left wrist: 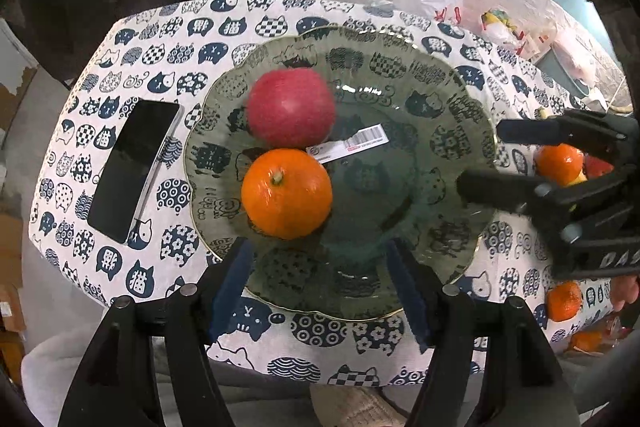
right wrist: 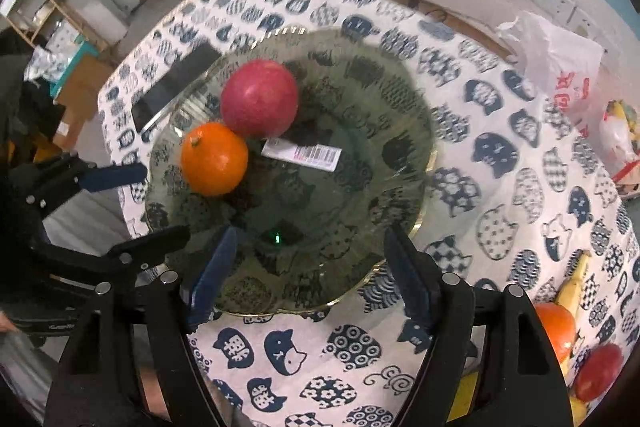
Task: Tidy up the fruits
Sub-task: 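Move the left tool toward a yellow-green pear while the right tool approaches another red apple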
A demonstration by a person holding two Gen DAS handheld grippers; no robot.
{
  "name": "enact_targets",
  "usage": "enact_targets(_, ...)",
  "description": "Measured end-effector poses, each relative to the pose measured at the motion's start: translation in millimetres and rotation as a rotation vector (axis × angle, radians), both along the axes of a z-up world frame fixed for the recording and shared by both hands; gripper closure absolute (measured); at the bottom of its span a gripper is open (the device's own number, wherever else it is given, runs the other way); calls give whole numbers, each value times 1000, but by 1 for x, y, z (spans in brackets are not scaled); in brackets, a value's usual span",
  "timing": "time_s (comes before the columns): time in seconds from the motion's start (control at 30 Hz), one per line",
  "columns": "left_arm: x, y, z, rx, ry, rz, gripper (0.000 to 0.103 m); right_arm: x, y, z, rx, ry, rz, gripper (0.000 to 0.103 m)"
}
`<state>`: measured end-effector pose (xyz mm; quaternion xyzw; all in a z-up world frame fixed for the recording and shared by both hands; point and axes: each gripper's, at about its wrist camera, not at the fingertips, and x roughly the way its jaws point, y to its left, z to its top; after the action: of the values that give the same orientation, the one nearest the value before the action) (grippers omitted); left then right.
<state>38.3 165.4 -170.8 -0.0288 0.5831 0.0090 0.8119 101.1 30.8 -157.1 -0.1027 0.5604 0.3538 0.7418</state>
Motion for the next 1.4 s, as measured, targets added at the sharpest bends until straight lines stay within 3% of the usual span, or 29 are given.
enact_targets(0.17,4,-19,12,11,-37,-24,25,5,-33,25,4,-46,-94,26)
enact_targets(0.37,8,-54,30,3,-71,-80,16,2,-85,46,-61,-94,-192,23)
enact_targets(0.73,13,-121,55,-12,-108,-183,15,-11,-180,70,-129,-166,-301,16)
enact_targets(1.13,20,-192,53,6,-87,-310,15,-31,-265,64,-145,-152,-406,16)
enact_targets(1.4,25,-221,31,17,-35,-362,15,-50,-284,37,-126,-74,-393,16)
